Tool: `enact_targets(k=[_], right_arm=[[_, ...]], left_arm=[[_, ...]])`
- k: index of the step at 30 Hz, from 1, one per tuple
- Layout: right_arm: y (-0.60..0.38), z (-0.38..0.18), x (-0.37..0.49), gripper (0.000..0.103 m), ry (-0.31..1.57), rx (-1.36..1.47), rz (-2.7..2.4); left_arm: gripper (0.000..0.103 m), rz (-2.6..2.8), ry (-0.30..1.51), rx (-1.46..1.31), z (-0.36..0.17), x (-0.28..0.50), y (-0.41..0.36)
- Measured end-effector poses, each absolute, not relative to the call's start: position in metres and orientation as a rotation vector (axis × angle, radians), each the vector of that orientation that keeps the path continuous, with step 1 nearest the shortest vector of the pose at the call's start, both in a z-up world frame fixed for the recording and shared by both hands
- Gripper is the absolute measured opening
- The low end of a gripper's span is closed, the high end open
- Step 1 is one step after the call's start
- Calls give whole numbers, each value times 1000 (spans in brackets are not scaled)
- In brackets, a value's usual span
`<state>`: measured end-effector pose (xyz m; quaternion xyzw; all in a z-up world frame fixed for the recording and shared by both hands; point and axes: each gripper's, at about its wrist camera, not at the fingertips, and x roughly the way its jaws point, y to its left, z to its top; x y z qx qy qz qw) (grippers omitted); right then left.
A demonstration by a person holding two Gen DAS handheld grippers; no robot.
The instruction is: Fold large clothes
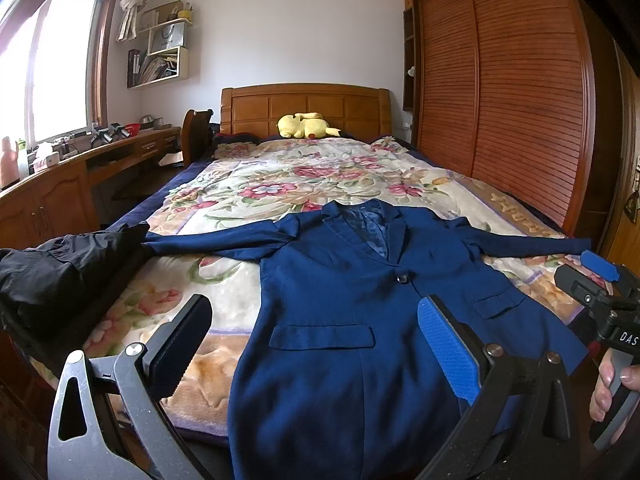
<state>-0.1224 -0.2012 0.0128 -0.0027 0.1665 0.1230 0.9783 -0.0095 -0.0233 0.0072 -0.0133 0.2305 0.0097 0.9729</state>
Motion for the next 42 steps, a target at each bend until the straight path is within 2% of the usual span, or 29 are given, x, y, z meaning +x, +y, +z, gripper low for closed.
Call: enact_targets(k=[42], right_arm=[[-199,5,-118,103,333,-1,272]], left_arm=[[103,-1,471,-34,6,-8,-28]])
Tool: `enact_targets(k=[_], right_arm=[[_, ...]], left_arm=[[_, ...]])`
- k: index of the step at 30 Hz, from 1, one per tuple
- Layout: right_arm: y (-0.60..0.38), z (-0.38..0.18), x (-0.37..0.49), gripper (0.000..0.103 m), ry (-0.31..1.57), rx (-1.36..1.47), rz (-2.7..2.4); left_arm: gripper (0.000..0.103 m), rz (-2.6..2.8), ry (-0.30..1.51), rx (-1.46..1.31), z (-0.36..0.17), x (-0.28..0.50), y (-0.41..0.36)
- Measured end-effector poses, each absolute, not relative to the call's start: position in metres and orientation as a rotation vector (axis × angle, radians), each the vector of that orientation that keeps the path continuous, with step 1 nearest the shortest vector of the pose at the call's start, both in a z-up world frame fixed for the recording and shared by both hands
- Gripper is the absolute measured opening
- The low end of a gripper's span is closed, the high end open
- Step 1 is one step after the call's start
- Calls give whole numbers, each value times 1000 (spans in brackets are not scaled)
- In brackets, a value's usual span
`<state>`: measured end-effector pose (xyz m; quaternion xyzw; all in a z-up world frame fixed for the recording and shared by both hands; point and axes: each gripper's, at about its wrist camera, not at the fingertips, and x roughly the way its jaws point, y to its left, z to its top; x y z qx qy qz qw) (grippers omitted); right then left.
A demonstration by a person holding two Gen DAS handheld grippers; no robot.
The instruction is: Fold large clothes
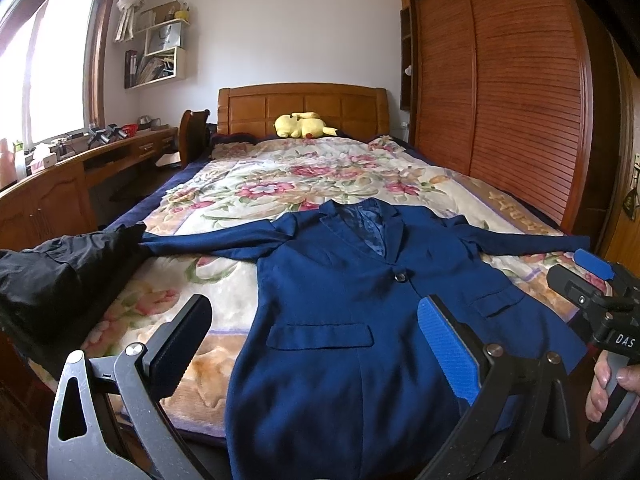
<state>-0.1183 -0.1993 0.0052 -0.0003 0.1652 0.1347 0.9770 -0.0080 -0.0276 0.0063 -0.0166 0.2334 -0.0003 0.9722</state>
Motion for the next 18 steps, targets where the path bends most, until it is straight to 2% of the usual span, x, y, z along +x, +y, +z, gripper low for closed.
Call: enact_targets(k=[18], right_arm=[[-178,-11,-28,103,413,-40,353]], left_arm=[[103,53,551,-24,-40,60,5]])
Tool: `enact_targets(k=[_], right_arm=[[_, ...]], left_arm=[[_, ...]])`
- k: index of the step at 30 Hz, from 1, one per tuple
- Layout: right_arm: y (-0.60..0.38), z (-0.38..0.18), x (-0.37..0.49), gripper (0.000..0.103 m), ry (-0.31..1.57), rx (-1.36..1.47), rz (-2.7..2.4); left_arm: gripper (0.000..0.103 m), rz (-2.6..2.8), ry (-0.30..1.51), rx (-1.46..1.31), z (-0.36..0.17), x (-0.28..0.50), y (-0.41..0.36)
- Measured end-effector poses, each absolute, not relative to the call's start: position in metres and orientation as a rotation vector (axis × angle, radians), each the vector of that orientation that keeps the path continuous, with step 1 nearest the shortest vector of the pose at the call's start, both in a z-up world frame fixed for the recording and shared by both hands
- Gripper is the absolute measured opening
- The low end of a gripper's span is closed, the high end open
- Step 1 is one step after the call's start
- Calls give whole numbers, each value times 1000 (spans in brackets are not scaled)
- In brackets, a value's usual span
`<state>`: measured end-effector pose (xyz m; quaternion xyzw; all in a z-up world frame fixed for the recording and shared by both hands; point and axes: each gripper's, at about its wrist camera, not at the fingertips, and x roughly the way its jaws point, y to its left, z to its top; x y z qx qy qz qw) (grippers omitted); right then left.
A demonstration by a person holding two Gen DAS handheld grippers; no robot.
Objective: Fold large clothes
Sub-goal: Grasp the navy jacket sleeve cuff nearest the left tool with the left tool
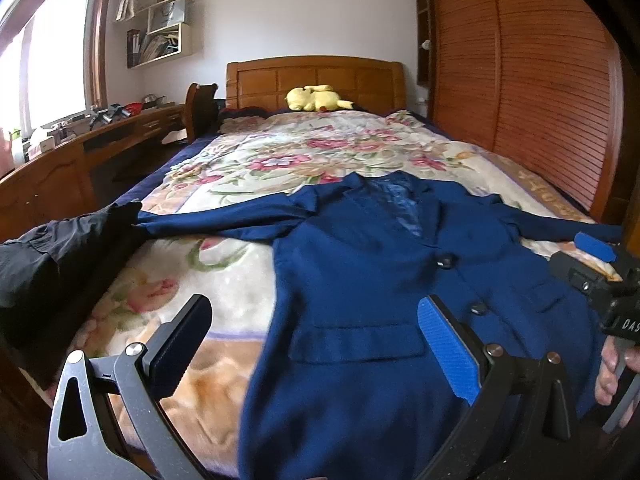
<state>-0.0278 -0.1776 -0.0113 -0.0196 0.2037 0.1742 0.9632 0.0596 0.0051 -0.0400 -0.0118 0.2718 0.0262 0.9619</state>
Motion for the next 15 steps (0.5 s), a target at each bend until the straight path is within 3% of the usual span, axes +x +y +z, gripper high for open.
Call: enact_targets(k=[15], right_arm=[[-145,-13,70,103,413,-25,426]], left_arm=[[103,90,545,-37,-43,135,82]])
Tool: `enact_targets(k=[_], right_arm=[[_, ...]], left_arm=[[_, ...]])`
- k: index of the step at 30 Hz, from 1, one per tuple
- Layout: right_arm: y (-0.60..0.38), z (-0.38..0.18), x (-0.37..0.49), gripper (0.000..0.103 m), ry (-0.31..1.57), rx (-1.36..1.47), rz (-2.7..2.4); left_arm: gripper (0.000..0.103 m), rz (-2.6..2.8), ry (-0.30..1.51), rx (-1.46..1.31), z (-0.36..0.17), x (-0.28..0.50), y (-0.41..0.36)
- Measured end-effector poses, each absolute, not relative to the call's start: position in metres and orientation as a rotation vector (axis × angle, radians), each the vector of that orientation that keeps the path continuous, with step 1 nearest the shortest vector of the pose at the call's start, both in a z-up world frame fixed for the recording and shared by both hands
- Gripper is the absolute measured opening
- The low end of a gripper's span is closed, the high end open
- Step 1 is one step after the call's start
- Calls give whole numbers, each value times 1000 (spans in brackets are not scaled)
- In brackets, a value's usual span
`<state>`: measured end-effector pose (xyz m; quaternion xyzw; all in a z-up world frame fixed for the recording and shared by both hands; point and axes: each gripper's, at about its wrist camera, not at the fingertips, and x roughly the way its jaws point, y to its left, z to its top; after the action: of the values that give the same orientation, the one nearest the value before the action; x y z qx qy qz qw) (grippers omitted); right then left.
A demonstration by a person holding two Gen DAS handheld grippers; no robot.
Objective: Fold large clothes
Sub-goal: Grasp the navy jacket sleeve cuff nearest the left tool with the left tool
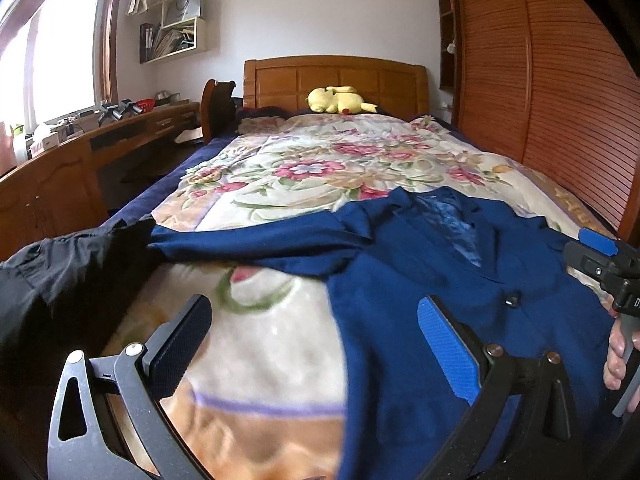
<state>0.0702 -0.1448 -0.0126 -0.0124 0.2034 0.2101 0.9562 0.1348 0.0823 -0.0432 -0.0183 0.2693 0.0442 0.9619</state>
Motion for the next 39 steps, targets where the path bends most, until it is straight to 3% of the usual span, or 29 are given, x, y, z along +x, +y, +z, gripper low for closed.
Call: enact_targets(k=[15,20,25,32,39], right_arm=[[-120,-84,135,103,587,-76,431],[-119,-80,143,103,593,-110,440],[-114,-80,151,103,594,-104,449],[-110,-82,152,103,598,-100,465],[-108,-82,150,103,596,-106,472]], left_arm=[[103,111,625,-40,-65,208,157],[102,123,668,-62,-76,240,174],[93,148,703,-138,-92,272,193],[62,240,810,-285,-128,309,221],[62,245,827,-327,-134,321,229]])
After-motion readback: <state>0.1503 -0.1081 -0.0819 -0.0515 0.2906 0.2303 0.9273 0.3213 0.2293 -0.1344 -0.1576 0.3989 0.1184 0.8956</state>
